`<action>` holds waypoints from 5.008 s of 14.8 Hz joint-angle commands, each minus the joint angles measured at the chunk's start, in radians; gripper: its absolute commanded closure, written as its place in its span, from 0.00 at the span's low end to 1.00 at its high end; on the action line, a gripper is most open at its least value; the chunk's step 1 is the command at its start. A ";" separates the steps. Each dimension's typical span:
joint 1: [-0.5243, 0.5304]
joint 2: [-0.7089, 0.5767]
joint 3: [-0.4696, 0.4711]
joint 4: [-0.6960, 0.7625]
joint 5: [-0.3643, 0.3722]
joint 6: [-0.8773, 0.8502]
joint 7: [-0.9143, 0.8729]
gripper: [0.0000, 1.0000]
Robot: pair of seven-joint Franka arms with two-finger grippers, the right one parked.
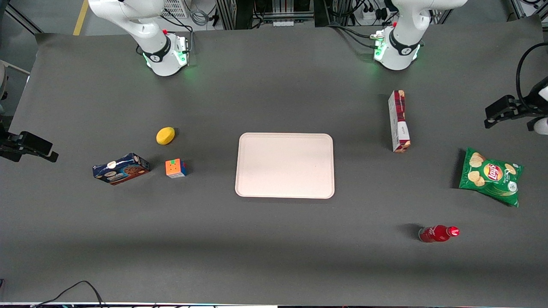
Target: Place red cookie box on tray
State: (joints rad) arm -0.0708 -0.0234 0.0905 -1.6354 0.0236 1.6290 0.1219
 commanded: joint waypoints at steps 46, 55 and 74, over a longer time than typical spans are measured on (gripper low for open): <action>0.006 -0.115 -0.183 -1.259 -0.002 1.120 -0.205 0.16; 0.006 -0.102 -0.181 -1.256 -0.002 1.126 -0.203 0.80; -0.004 -0.153 -0.236 -0.409 -0.034 0.274 -0.188 1.00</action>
State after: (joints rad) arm -0.0693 -0.2289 -0.0978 -2.2808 0.0200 2.0716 -0.0679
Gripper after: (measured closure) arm 0.921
